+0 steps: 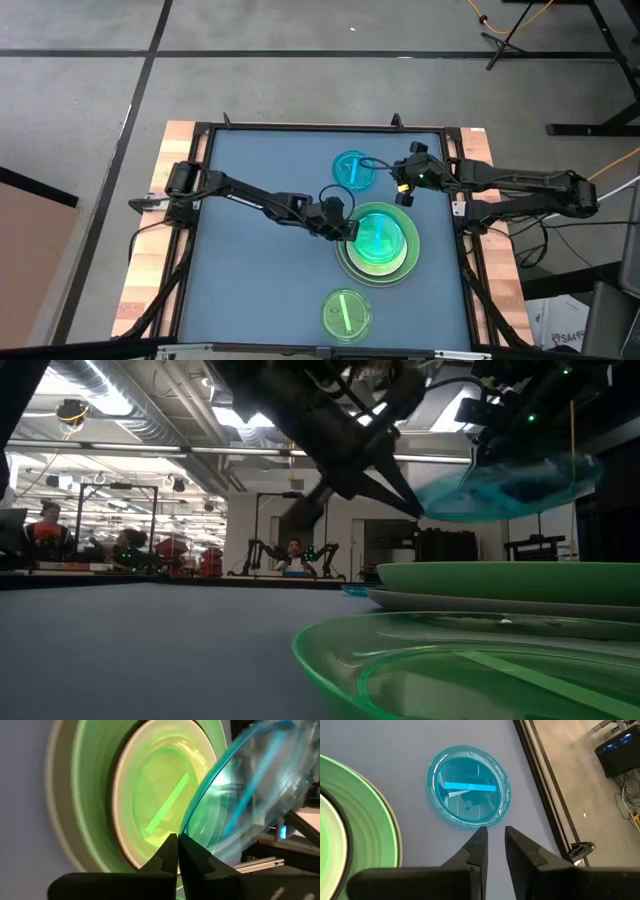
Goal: Stack plastic plates
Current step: Stack the left blue plate on top of the green plate
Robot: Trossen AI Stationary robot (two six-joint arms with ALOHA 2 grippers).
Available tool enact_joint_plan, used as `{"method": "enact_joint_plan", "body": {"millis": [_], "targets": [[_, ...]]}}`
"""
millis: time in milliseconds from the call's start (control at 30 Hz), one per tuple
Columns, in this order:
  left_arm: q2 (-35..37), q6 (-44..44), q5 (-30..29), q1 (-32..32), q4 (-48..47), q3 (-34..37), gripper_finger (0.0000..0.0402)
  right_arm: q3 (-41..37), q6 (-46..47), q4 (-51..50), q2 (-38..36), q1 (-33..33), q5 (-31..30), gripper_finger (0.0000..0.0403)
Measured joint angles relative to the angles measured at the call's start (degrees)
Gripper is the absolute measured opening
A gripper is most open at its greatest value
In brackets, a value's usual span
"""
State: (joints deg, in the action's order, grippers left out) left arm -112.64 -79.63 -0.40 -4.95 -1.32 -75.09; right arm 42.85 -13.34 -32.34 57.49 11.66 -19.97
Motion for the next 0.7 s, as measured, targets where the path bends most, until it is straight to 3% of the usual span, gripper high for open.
{"method": "enact_joint_plan", "body": {"millis": [700], "targets": [[-3.2,-0.8,-2.2,-0.1,3.2,0.0,0.0,0.0,0.0,0.2,0.0,0.0,0.0,0.0056]]}}
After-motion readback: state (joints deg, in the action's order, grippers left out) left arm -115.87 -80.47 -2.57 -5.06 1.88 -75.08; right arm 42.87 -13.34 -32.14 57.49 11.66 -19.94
